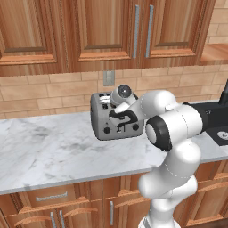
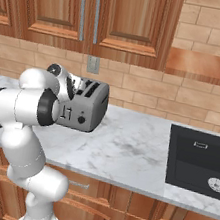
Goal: Start the toaster. Once the lever pops up, take the bread to the plate on the dining counter.
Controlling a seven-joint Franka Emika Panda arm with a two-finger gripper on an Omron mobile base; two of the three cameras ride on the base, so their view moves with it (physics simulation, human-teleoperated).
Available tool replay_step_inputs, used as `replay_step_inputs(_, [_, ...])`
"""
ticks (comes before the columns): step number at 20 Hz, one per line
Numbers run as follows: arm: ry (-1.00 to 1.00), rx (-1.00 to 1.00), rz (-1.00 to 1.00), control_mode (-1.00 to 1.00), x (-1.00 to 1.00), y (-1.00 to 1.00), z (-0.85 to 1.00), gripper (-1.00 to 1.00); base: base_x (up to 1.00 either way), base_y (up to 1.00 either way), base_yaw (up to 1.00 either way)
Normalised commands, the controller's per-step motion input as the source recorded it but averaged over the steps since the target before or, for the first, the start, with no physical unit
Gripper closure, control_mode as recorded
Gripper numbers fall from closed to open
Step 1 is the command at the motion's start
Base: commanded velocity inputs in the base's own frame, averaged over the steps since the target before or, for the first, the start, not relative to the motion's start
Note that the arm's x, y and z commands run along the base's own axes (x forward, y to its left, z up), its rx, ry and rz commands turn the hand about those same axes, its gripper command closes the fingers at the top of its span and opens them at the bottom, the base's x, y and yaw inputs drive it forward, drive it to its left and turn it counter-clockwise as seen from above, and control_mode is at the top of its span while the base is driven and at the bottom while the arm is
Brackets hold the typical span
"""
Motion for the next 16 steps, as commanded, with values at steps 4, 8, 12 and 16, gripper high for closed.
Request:
replay_step_inputs(4, [0.00, 0.00, 0.00, -1.00, 0.00, 0.00, 0.00, -1.00, 0.00, 0.00, 0.00])
replay_step_inputs(8, [0.00, 0.00, 0.00, -1.00, 0.00, 0.00, 0.00, -1.00, 0.00, 0.00, 0.00])
replay_step_inputs(12, [0.00, 0.00, 0.00, -1.00, 0.00, 0.00, 0.00, -1.00, 0.00, 0.00, 0.00])
replay_step_inputs(16, [0.00, 0.00, 0.00, -1.00, 0.00, 0.00, 0.00, -1.00, 0.00, 0.00, 0.00])
